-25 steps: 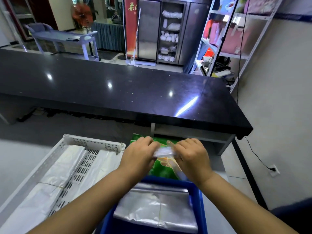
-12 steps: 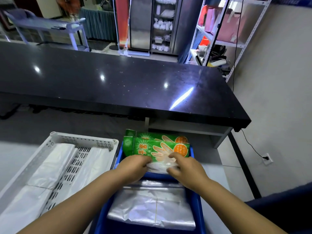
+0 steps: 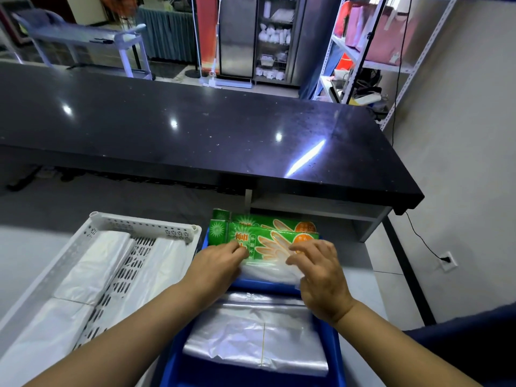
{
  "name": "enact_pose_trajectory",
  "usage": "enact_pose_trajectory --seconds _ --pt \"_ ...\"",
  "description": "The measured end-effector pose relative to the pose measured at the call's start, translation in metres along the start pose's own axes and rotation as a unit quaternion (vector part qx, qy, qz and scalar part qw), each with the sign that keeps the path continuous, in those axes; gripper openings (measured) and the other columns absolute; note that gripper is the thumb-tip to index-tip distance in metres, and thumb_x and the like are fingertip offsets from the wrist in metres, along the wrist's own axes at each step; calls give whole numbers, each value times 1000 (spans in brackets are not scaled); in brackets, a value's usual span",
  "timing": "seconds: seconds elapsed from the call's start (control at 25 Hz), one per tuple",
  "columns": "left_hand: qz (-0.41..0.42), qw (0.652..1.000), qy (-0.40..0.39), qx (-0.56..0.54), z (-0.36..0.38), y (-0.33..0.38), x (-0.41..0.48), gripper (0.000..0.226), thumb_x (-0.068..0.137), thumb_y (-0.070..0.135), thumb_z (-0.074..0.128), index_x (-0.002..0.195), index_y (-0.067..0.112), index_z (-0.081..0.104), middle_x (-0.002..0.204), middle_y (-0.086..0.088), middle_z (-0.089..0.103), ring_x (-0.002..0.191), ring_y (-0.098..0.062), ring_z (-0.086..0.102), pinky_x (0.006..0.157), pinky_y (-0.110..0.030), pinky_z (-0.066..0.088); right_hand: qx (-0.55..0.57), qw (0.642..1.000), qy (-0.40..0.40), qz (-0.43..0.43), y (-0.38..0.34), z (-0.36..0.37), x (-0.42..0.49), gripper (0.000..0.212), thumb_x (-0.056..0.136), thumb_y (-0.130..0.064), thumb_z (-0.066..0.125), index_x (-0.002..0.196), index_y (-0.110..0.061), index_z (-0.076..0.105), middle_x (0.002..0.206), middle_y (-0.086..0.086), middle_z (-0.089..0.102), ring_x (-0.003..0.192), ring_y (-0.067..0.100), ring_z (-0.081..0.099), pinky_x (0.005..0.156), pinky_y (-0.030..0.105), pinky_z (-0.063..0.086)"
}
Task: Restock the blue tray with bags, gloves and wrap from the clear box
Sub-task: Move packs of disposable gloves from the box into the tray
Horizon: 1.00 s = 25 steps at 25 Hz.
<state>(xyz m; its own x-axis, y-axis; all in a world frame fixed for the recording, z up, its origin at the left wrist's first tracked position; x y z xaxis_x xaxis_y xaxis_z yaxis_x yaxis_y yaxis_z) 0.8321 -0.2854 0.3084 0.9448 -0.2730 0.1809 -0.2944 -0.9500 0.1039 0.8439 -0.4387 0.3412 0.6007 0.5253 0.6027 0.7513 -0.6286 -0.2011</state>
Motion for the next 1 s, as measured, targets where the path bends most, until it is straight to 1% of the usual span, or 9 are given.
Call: enact_pose_trajectory --seconds 0.08,0.2,0.36,0.48,0.6,0.68,0.8,0.88,1.0 --pt "-12 1000 8 3 -1 2 3 29 48 10 81 69 17 63 62 0 63 48 -22 58 37 -22 38 -15 998 -4 -63 -10 4 -7 20 67 -8 54 84 -14 61 97 11 68 98 23 50 85 34 36" --pt "-22 999 43 5 -4 1 9 29 46 8 81 69 15 64 62 -1 63 51 -23 58 41 -24 41 -146 984 -39 -99 -7 21 -9 15 65 -19 73 78 -18 66 92 7 69 94 23 47 83 35 35" --pt "53 997 46 28 1 10 8 36 50 7 80 82 20 69 80 1 67 68 -21 62 56 -24 49 -238 970 -27 24 22 20 -2 24 61 -20 83 81 -22 70 94 7 69 92 24 41 81 35 31" --pt "80 996 15 38 10 13 4 43 48 13 83 86 29 72 81 8 68 72 -14 65 59 -18 47 -220 975 -14 -25 10 23 -10 23 65 -24 81 87 -22 72 99 6 69 99 25 43 87 36 33" --pt "63 997 -17 30 15 12 3 44 48 14 83 87 30 72 80 9 67 72 -13 65 57 -17 46 -180 980 -44 -69 -2 30 -12 20 79 -20 59 97 -18 69 97 3 69 95 24 52 86 36 37" --pt "38 999 -35 17 18 11 3 39 63 12 74 98 28 69 89 3 65 82 -18 63 62 -23 48 -146 978 -145 -38 2 44 -11 30 81 -24 52 108 -17 63 100 1 67 90 23 58 82 36 45" --pt "-21 994 -86 -60 32 -2 4 38 84 11 52 118 28 58 109 -2 59 100 -27 57 74 -35 46 -41 956 -279 86 22 61 -16 37 85 -28 49 121 -23 52 112 -1 63 97 22 57 78 33 45" --pt "-67 983 -110 -130 40 -12 4 40 86 10 49 118 31 59 116 1 61 104 -24 58 77 -33 46 7 937 -315 153 33 67 -19 30 87 -27 45 116 -29 52 115 1 64 95 24 55 68 29 40" --pt "-86 971 -136 -176 47 -21 3 38 85 11 49 113 34 63 120 8 66 112 -17 58 85 -29 48 30 921 -330 206 43 70 -24 16 87 -25 43 99 -30 52 109 4 63 90 25 50 62 28 37"
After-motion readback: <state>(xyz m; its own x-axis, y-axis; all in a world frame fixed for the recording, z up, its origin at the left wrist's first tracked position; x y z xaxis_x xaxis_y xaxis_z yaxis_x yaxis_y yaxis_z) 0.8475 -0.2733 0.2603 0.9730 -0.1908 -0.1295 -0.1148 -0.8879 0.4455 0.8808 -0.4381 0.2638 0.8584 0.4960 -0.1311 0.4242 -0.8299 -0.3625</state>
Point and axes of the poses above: each hand's wrist, its own x-axis towards the middle knuckle, its own z-axis out of the palm, y = z × x, the point moved 9 cm from there along x, towards the middle knuckle
